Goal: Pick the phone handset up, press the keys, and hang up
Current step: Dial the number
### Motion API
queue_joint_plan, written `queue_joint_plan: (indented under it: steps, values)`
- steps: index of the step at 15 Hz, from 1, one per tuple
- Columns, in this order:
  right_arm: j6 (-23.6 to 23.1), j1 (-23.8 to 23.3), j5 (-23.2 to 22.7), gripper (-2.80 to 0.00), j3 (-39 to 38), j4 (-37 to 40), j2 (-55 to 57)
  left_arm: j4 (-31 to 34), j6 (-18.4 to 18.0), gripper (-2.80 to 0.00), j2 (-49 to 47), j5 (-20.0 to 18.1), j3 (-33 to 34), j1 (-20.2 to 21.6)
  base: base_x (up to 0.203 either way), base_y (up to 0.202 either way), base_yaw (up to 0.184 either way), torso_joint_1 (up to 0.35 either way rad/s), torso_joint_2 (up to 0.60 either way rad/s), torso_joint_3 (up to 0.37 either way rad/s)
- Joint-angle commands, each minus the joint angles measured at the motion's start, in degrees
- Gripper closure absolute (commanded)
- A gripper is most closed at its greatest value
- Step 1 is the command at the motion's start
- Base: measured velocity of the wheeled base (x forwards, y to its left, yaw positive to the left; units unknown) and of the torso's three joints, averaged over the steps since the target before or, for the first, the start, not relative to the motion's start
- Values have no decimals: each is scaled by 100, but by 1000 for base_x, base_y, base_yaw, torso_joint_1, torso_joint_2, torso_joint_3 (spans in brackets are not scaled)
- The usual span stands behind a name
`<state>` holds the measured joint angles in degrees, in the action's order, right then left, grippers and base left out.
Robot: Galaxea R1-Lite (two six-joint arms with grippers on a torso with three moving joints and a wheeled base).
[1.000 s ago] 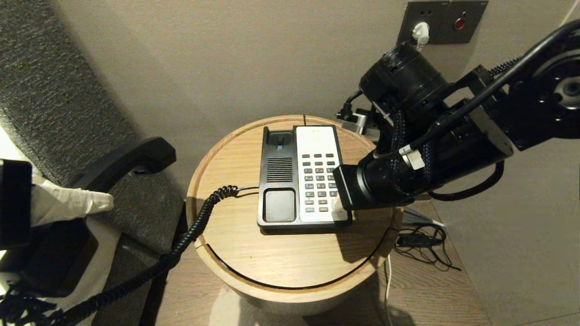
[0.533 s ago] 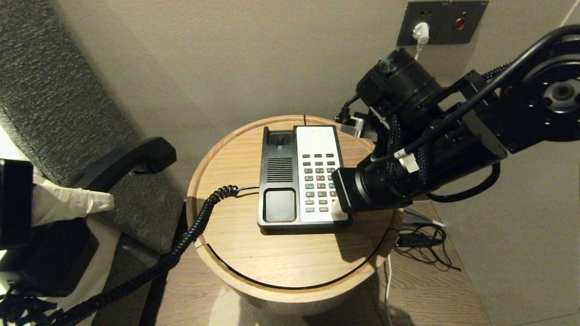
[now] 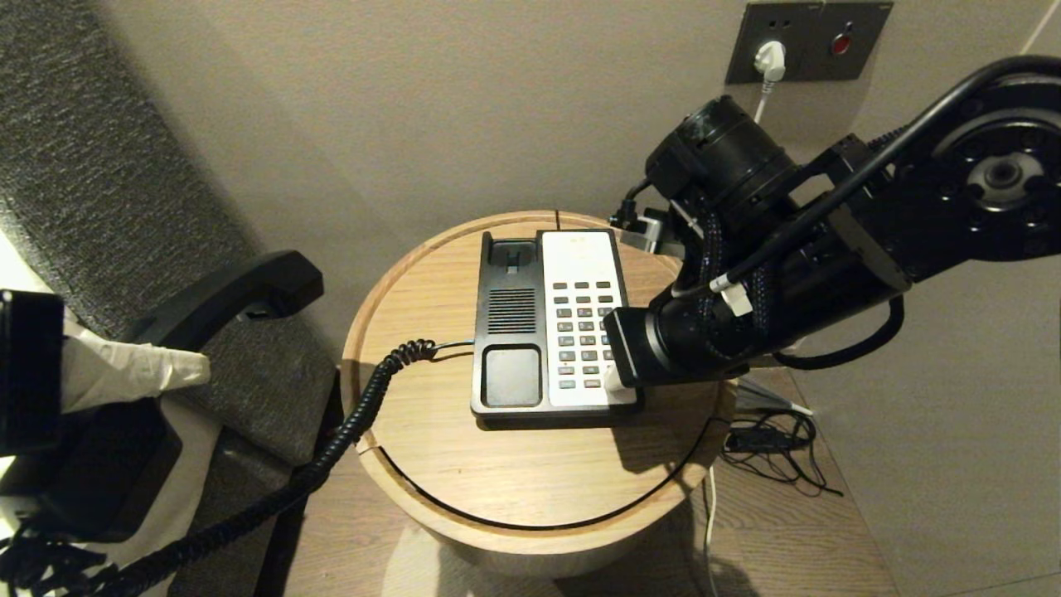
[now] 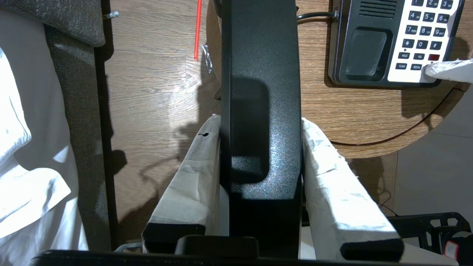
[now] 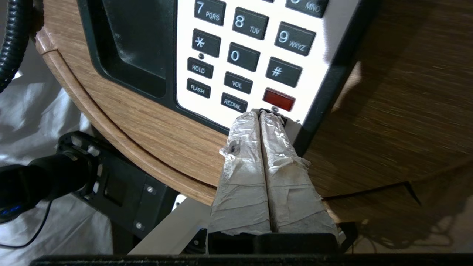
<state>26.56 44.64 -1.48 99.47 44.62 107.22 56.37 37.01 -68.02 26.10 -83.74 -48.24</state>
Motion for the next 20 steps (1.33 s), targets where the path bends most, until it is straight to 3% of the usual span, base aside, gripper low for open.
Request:
queue_joint_plan:
  steps: [1,20]
  values:
    - [7,-25,-2,0,-68,22,27,32,25,0,-9,18,-2,-1,0,0,0,0,0,0]
    - [138,10,-2,0,-37,108,-473,32,17,0,24,18,138,7,0,0,0,0,0,0]
